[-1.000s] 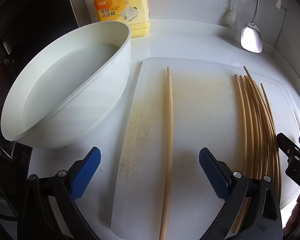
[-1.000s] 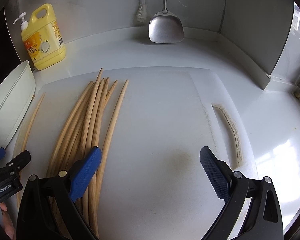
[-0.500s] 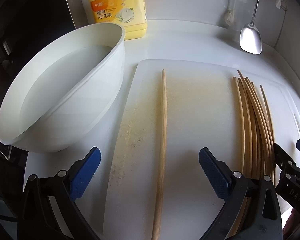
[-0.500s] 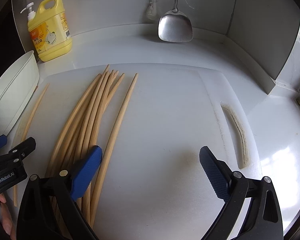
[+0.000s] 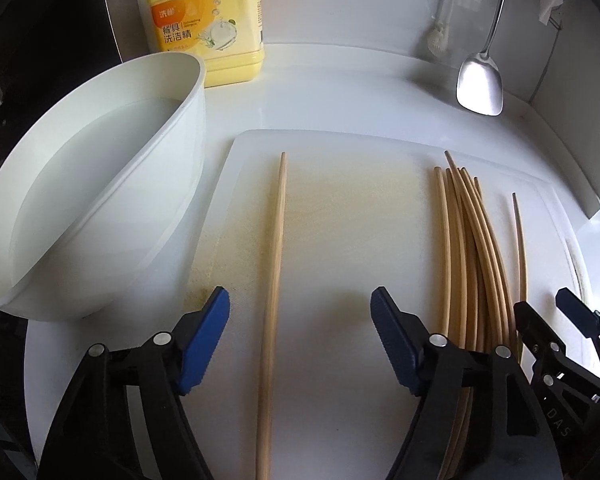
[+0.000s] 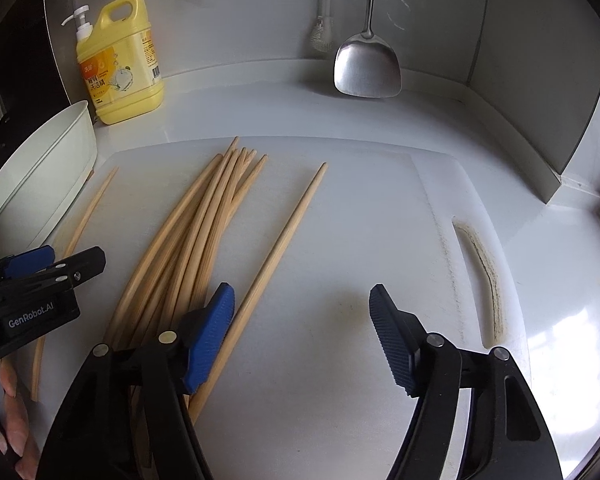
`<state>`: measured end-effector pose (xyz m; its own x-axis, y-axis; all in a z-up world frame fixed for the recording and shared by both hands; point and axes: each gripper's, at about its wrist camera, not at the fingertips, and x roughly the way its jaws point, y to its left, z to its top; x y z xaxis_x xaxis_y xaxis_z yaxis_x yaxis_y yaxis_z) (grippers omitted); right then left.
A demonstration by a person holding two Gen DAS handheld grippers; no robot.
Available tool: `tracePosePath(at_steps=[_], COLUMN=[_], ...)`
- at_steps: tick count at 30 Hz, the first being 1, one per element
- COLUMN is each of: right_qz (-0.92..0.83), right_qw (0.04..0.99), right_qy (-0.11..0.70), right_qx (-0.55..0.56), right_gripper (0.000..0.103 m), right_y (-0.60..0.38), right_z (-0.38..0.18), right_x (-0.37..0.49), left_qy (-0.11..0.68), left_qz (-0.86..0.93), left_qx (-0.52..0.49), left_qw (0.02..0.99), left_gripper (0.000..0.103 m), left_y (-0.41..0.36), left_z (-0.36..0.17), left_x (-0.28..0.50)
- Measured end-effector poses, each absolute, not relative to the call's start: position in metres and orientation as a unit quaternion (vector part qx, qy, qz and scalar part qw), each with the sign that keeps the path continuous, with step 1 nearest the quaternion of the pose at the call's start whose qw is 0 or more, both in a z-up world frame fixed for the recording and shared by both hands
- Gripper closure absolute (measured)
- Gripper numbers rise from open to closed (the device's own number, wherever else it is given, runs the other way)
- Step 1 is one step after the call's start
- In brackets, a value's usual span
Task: Organize utensils
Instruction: 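Close the left tool on the lone chopstick while the right tool grasps one from the bundle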
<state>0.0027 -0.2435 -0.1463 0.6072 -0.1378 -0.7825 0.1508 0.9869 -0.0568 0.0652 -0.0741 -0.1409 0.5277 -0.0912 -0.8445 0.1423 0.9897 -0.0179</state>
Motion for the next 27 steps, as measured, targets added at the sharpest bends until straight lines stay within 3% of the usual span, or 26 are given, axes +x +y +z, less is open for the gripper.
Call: tracePosePath(at_steps=[2, 5, 7, 9, 13, 27], right_qz=[-0.074, -0.062, -0.058, -0.055, -0.047, -0.072], right_qw=[0.897, 0.899, 0.898, 0.898, 0.899, 0.905], right_qy=[0.435, 0.434, 0.435, 0.435, 0.434, 0.420], right_qx=[0.001, -0.012, -0.023, -0.032, -0.020, 0.018], right_gripper=[0.047, 0.068, 0.088, 0.091, 0.097, 0.097], right_y=[-0.240, -0.232, -0.227, -0.226, -0.230, -0.262], right_z=[-0.145, -0.144, -0.145, -0.145, -0.146, -0.137], right_x=[0.003, 0.002, 0.001, 0.001, 0.000, -0.001], left_qy=[0.479, 0.476, 0.476, 0.477, 0.478, 0.480], left_qz=[-0.073, -0.082, -0.083, -0.083, -0.085, -0.099], left_qx=[0.031, 0.034, 0.033, 0.032, 0.035, 0.013], left_qw=[0.874, 0.875, 0.875, 0.874, 0.873, 0.872], left_gripper=[0.046, 0.061, 0.072, 0.085, 0.095, 0.096], left_y=[-0.079, -0.084, -0.084, -0.084, -0.084, -0.081], left_z=[-0.140, -0.138, -0.137, -0.137, -0.137, -0.132], left_x=[0.063, 0.059, 0.058, 0.058, 0.058, 0.057])
